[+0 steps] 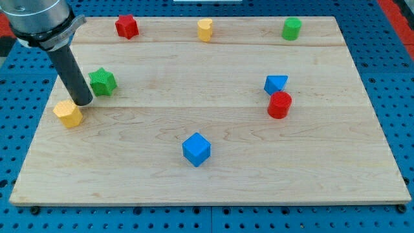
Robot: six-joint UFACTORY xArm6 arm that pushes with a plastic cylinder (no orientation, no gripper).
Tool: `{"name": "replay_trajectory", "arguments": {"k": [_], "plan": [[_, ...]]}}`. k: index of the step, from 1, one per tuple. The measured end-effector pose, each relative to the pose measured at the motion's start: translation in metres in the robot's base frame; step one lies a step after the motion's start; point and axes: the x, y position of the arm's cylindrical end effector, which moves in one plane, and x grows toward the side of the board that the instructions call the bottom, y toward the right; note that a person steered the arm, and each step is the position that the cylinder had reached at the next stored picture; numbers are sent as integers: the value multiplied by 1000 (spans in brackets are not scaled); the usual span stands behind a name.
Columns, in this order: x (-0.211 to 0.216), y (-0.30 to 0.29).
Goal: Slide the yellow hexagon towards the bottom left
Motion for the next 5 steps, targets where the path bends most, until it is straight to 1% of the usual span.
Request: {"name": "replay_trajectory", "arguments": {"k": [1, 2, 4, 5], "plan": [[-36, -22], [-49, -31], [0, -41], [22, -19]]}}
